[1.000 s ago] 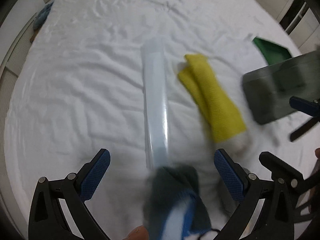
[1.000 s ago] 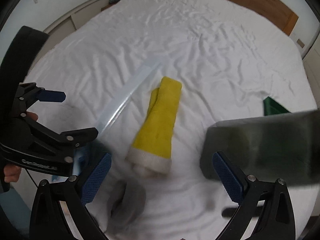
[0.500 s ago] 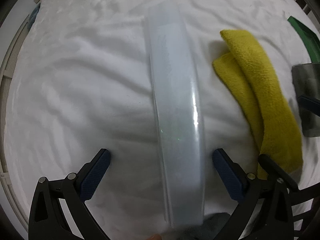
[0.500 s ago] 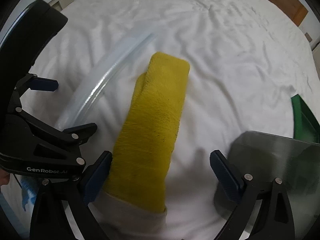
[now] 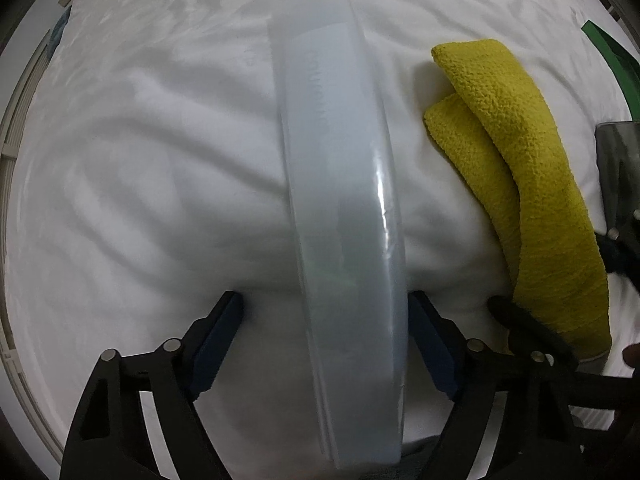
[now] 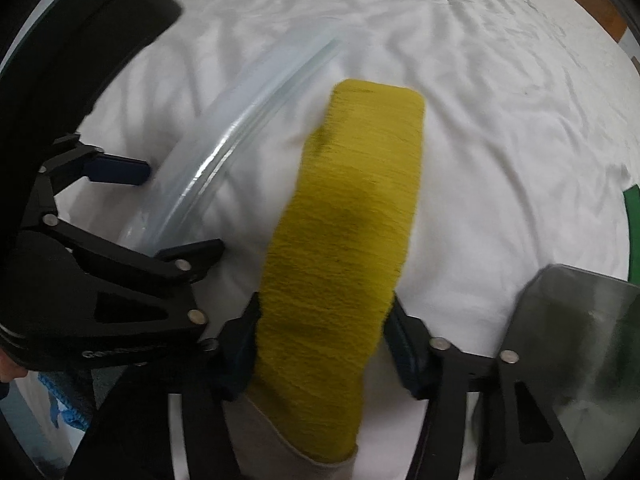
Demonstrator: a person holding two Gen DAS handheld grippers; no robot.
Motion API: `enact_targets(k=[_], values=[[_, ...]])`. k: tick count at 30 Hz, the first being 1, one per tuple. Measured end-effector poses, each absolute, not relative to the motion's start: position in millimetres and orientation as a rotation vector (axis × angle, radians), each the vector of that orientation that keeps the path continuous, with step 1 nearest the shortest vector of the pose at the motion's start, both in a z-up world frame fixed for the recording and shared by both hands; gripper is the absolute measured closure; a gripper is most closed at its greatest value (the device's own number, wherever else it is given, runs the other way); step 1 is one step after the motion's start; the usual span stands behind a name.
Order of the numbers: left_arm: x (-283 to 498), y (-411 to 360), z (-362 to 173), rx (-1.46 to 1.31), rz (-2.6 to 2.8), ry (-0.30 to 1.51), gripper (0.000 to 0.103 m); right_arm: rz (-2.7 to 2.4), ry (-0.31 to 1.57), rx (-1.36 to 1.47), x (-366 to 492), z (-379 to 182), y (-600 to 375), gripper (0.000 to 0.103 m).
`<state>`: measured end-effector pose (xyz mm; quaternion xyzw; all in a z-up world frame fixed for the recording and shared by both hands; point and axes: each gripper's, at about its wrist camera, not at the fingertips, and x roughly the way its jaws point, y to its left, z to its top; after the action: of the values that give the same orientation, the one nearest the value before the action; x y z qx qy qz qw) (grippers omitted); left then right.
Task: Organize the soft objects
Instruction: 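Grasp the clear plastic tube with the left gripper while the right grasps the yellow glove, then carry the tube with the left gripper while the right carries the glove to the green tray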
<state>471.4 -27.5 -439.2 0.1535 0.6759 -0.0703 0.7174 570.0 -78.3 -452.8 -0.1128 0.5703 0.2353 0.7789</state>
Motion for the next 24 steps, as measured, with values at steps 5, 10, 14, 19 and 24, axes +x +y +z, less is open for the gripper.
enact_targets(k=[5, 10, 14, 19, 24], values=[[471, -35, -430, 0.329, -0.155, 1.494, 0.035, 0.525, 1.233, -0.222, 577, -462, -69, 0.07], [471, -48, -429, 0.335, -0.187, 1.487, 0.071, 0.549, 1.236, -0.134, 587, -467, -77, 0.083], [464, -56, -418, 0.343, -0.189, 1.474, 0.088, 0.551, 1.216, -0.121, 582, -466, -79, 0.084], [457, -51, -397, 0.325, -0.182, 1.444, 0.093, 0.547, 1.155, -0.099, 575, -459, -83, 0.085], [455, -33, -365, 0.309, -0.174, 1.383, 0.094, 0.535, 1.087, -0.068, 571, -449, -91, 0.085]])
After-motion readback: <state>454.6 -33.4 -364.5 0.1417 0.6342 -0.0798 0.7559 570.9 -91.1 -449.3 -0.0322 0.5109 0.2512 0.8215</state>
